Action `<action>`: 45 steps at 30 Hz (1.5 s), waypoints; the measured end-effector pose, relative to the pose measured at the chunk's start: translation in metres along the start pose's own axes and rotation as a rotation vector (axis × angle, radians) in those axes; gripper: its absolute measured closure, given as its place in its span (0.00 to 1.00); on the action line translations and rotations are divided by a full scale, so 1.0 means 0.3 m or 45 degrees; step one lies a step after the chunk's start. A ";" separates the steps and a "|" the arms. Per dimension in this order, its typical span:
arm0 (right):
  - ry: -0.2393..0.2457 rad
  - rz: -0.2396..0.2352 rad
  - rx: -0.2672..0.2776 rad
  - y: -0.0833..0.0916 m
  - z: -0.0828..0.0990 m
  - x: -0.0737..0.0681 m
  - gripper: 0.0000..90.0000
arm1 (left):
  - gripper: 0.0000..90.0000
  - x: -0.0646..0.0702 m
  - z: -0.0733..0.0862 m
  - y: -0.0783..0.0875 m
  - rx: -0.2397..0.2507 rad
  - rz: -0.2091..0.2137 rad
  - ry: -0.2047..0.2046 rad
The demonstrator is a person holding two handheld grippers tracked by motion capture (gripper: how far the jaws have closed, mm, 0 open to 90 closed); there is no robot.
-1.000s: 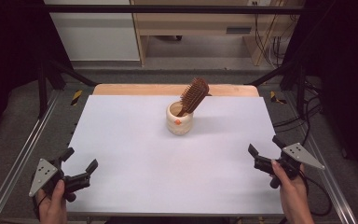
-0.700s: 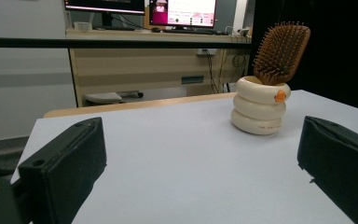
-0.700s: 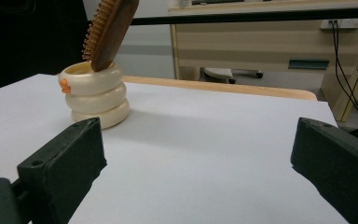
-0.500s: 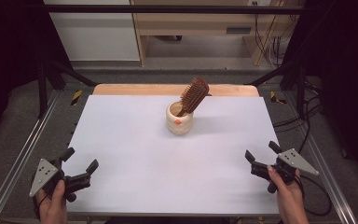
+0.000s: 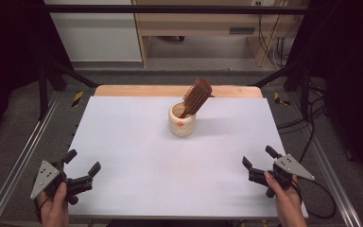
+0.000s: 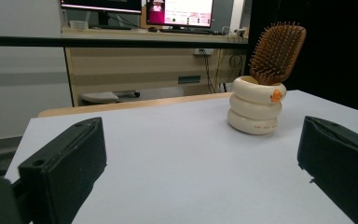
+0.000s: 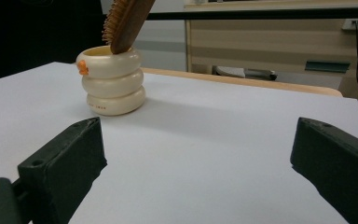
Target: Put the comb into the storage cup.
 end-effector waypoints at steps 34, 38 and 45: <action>0.054 -0.098 0.034 -0.071 0.006 -0.065 0.03 | 0.01 0.012 0.002 -0.016 0.015 0.017 0.026; 0.055 -0.103 0.030 -0.078 0.000 -0.076 0.03 | 0.01 0.011 0.002 -0.019 0.013 0.018 0.040; 0.082 -0.118 0.016 -0.097 -0.004 -0.096 0.03 | 0.01 0.011 0.002 -0.021 0.010 0.021 0.042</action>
Point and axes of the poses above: each handheld gripper's, and its own axes: y roughly backward along the jaws, z roughly out of its underside, x roughly to its right, the point moved 3 cm from there along -y, roughly forward along the jaws, and after that the axes turned 6 degrees about z, right-handed, at the moved point
